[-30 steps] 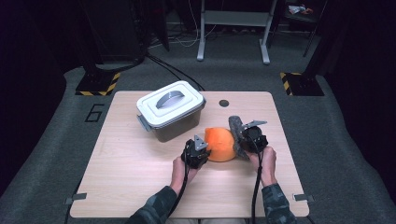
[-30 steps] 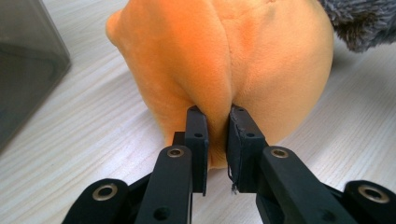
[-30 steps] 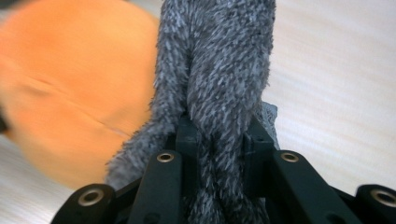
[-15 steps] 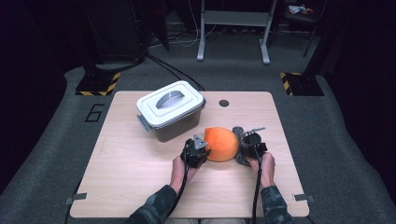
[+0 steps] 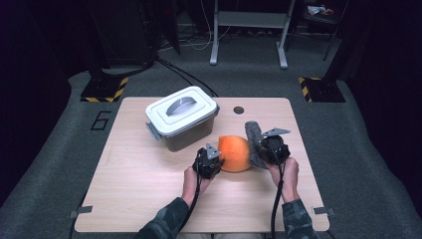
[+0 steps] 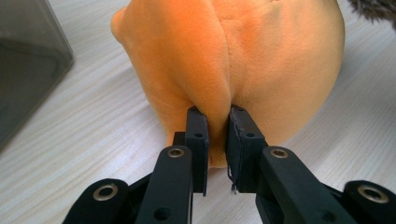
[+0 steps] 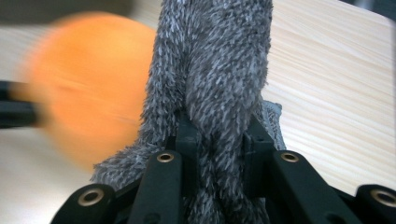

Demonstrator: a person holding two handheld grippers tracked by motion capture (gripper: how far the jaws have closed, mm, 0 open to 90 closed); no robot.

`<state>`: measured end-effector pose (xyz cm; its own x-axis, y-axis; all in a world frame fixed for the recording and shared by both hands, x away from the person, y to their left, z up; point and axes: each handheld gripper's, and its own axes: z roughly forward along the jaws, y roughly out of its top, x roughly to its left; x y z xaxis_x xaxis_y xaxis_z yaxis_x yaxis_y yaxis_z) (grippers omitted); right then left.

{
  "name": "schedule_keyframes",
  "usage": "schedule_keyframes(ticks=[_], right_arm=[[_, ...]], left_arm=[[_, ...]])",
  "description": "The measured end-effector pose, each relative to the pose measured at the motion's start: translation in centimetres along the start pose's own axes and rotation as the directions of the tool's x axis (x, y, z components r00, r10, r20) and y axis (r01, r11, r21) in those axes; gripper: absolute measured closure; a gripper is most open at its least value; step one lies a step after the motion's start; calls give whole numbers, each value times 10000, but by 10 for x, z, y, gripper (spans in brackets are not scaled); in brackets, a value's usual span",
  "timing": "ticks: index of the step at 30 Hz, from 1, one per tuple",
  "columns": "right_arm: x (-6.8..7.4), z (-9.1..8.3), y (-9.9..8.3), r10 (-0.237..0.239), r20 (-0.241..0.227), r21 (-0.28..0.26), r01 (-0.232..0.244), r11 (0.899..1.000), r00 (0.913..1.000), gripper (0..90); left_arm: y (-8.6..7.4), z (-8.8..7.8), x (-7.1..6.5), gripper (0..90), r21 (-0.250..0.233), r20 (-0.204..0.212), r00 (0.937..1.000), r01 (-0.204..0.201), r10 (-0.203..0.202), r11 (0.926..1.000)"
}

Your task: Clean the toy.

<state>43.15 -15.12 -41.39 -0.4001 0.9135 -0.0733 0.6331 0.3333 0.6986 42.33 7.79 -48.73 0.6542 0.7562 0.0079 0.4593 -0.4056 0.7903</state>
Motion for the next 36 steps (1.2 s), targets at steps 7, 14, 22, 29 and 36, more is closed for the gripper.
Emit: schedule_keyframes(ticks=[7, 14, 22, 29, 36], right_arm=[[20, 23, 3, -456, -193, 436, 464, 9980, 9988, 732], [13, 28, 3, -472, -97, 569, 477, 9972, 9988, 732], [11, 31, 5, -440, -12, 537, 440, 9976, 9990, 731], [13, 30, 5, -359, 73, 435, 356, 9984, 9993, 731], [10, 12, 7, -343, 362, 110, 339, 9994, 9988, 730]], left_arm=[[-1, -1, 4, 769, -112, 199, 9997, 131, -129, 9999], [0, -3, 5, 570, -319, 61, 9998, 165, -163, 9994], [-2, 1, 2, 419, -99, -137, 9999, -107, 105, 9999], [-2, 8, -6, 703, -242, -363, 9986, -397, 388, 9989], [9, -1, -9, 826, -449, 152, 9993, -333, 340, 9984]])
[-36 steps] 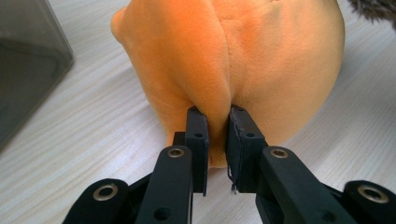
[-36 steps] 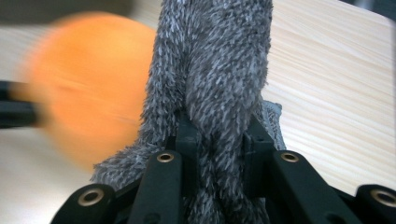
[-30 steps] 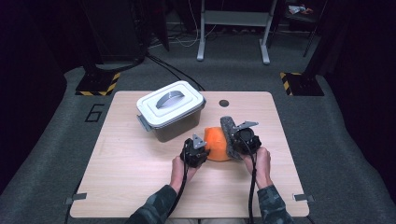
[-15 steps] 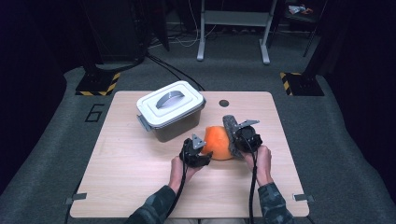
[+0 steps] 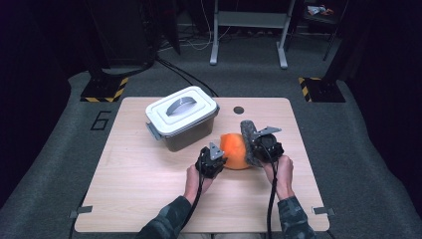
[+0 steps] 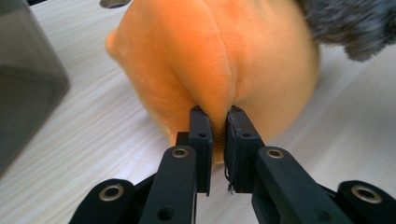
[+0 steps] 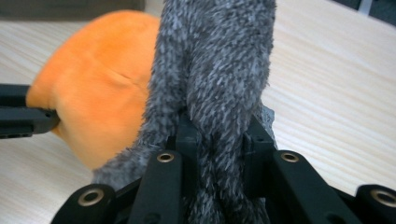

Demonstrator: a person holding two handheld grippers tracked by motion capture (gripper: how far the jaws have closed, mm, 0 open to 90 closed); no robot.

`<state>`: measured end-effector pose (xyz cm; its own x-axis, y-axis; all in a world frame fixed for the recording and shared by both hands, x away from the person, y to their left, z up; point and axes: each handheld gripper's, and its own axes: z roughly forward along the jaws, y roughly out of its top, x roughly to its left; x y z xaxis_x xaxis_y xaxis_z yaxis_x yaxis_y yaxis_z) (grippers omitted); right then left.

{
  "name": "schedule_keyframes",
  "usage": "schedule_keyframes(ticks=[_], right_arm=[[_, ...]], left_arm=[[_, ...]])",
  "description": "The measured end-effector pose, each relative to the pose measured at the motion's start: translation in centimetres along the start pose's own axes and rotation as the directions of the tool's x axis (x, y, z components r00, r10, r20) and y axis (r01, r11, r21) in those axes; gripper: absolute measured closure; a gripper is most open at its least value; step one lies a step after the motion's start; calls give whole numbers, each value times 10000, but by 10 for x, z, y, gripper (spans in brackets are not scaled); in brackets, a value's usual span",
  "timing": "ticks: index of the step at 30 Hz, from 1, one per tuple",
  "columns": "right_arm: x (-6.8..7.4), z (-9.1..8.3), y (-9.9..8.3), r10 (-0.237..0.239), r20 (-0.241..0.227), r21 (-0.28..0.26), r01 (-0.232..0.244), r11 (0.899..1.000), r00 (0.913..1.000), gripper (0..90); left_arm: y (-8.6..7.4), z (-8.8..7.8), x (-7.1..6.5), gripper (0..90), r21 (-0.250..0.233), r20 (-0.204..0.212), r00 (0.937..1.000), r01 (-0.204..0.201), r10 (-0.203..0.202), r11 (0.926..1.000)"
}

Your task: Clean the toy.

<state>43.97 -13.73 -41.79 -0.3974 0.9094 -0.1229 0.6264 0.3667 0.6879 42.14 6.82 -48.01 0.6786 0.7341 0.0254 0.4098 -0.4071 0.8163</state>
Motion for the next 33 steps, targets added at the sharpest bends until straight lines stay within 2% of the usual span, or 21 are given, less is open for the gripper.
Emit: schedule_keyframes(ticks=[1, 4, 8, 10, 13, 15, 17, 24, 28, 33], right_arm=[[0, -6, 2, 1, -13, -35, -1, 10000, 10000, 730], [5, -21, 8, -122, -178, -368, 115, 9993, 9998, 730], [19, -30, 18, -429, -672, -454, 399, 9982, 9968, 728], [28, -25, 22, -694, -869, -505, 652, 9966, 9938, 727], [40, -9, 21, -888, -1286, -235, 865, 9960, 9877, 726], [44, 3, 18, -1080, -1261, -17, 1086, 9941, 9861, 727], [45, 7, 17, -966, -1220, 12, 975, 9952, 9878, 727], [42, 8, 17, -1055, -932, 37, 1063, 9943, 9900, 727], [32, 7, 13, -653, -736, 88, 661, 9978, 9951, 727], [17, 7, 6, -296, -664, 88, 302, 9995, 9974, 726]], left_arm=[[2, -3, -2, 830, 51, 177, 9998, -64, 63, 10000], [3, -9, -5, 834, 67, 307, 9994, -150, 148, 9999], [2, -15, -2, 834, 94, 715, 9973, 150, -156, 9998], [1, -16, -1, 833, 93, 804, 9965, 236, -243, 9997], [-1, -13, -2, 829, 68, 786, 9963, 345, -349, 9994], [-3, -11, -3, 825, 212, 680, 9971, 316, -330, 9993], [-6, -9, -2, 818, 180, 596, 9975, 361, -371, 9992], [-6, -8, -3, 809, 242, 399, 9985, 360, -370, 9991], [-7, -7, -2, 806, 230, 384, 9984, 402, -410, 9989], [-7, -6, -3, 799, 270, 251, 9991, 346, -353, 9990]])
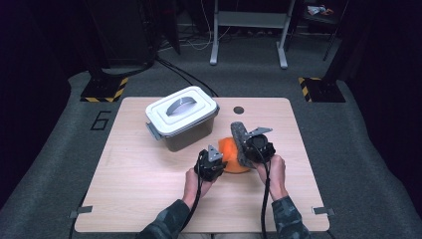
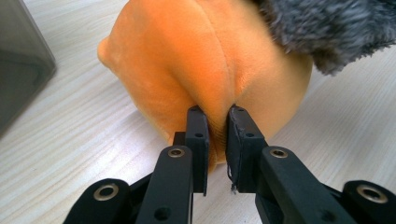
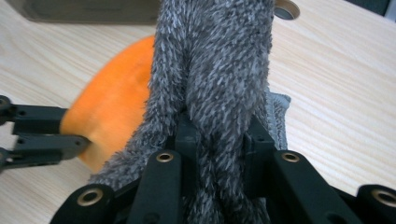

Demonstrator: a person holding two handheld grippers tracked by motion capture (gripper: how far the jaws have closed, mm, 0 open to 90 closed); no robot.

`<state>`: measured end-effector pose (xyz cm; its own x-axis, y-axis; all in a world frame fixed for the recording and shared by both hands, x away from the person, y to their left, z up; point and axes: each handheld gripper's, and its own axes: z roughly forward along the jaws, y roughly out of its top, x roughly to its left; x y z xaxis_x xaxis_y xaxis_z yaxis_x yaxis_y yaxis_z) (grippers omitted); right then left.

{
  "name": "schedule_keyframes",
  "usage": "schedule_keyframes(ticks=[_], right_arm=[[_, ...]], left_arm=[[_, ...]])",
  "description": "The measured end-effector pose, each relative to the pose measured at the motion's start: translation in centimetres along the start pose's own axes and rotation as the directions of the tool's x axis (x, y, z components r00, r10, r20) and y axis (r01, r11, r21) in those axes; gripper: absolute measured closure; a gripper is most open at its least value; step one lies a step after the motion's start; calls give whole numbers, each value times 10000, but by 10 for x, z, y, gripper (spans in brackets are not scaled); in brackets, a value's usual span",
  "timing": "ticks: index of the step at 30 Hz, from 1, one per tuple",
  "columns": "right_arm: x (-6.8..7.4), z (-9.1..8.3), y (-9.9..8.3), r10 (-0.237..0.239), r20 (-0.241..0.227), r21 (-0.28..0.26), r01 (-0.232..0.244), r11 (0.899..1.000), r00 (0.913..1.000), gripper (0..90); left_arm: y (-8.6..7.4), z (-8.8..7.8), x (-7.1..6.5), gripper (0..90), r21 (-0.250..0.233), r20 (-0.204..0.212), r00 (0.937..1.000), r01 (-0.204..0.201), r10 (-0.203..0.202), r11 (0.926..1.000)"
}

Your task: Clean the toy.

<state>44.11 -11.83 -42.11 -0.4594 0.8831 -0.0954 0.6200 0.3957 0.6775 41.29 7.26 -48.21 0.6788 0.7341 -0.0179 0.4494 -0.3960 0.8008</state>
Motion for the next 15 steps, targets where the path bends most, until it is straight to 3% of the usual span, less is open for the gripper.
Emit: schedule_keyframes(ticks=[3, 15], right_arm=[[-6, 0, -5, 321, 109, 139, -323, 9994, 9994, 725], [-29, 12, -22, 675, 644, 521, -709, 9961, 9956, 725]], left_arm=[[0, 0, 0, 799, 11, -4, 10000, 8, -8, 10000], [-2, 2, 1, 799, 125, -54, 9999, 100, -99, 9999]])
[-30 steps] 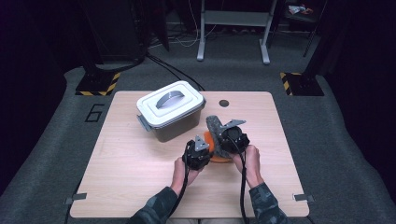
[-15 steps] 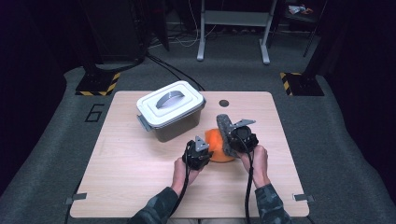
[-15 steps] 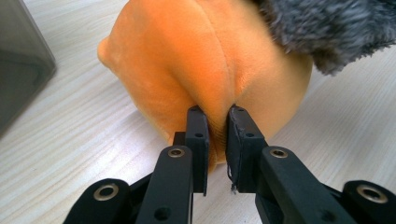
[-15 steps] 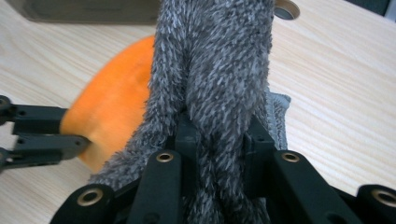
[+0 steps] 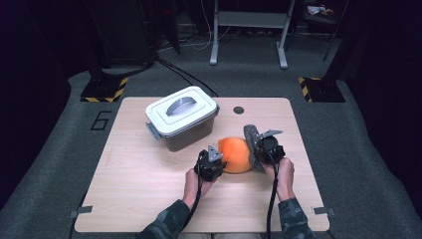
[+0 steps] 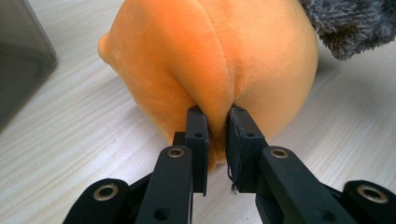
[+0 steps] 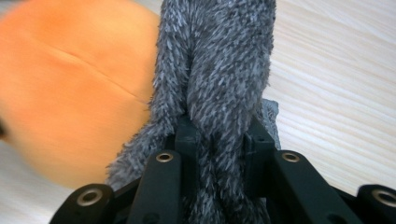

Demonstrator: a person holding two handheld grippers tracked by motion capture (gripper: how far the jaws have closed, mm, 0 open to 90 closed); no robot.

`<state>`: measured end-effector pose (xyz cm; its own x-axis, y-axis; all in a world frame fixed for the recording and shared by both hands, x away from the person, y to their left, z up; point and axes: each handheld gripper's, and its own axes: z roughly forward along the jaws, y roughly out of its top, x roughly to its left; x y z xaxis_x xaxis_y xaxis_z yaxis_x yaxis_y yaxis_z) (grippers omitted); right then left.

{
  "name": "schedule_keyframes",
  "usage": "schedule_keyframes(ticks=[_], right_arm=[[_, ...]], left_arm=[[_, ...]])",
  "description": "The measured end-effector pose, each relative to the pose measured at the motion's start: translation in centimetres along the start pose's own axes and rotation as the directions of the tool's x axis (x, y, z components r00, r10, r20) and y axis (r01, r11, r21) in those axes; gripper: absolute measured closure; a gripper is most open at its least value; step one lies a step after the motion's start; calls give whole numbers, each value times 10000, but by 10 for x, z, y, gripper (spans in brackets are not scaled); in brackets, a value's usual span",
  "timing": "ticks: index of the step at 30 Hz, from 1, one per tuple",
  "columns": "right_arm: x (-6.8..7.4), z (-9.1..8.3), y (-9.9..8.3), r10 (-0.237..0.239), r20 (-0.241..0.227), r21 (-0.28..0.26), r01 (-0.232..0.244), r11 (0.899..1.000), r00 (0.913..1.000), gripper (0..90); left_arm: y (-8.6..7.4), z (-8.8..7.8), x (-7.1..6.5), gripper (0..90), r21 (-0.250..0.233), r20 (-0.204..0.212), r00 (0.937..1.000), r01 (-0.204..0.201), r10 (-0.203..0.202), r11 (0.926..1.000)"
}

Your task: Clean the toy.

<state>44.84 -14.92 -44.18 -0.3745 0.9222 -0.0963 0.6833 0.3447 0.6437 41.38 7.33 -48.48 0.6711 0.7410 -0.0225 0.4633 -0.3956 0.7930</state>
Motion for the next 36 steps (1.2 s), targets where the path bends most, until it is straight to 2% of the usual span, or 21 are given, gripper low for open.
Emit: schedule_keyframes(ticks=[6, 12, 16, 20, 24, 27, 29, 31, 34, 36], right_arm=[[-9, 16, -10, 197, 242, 626, -211, 9978, 9995, 724], [-14, 37, -24, 401, 37, 1290, -403, 9908, 9992, 722], [-14, 43, -27, 514, -116, 1510, -490, 9873, 9986, 723], [-20, 33, -25, 505, 103, 1187, -513, 9916, 9987, 726], [-25, 11, -17, 524, 343, 663, -546, 9963, 9980, 727], [-24, -7, -9, 406, 337, 86, -409, 9991, 9986, 727], [-21, -19, -2, 354, 165, -260, -349, 9991, 9992, 726], [-15, -30, 4, 337, -289, -667, -355, 9971, 9990, 726], [0, -38, 14, -62, -814, -935, -15, 9956, 9967, 724], [11, -36, 20, -397, -1128, -1009, 283, 9945, 9928, 723]], left_arm=[[-1, 1, 1, 796, -67, -10, 10000, 79, -79, 9999], [-3, 0, 3, 792, 1, -12, 9999, 152, -152, 9999], [-3, 0, 3, 791, 20, -20, 9999, 138, -138, 9999], [-2, -1, 5, 784, -12, -10, 9999, 125, -125, 9999], [-2, -2, 6, 780, -64, 23, 9999, 142, -142, 9999], [-2, -2, 6, 780, -78, 12, 9999, 158, -158, 9998], [-1, -2, 5, 780, -102, -1, 9999, 155, -155, 9998], [-1, -2, 5, 780, -67, 2, 9999, 157, -157, 9999], [1, -2, 5, 780, -82, -4, 10000, 67, -67, 9999], [2, -2, 5, 780, -126, 2, 10000, 81, -81, 9999]])
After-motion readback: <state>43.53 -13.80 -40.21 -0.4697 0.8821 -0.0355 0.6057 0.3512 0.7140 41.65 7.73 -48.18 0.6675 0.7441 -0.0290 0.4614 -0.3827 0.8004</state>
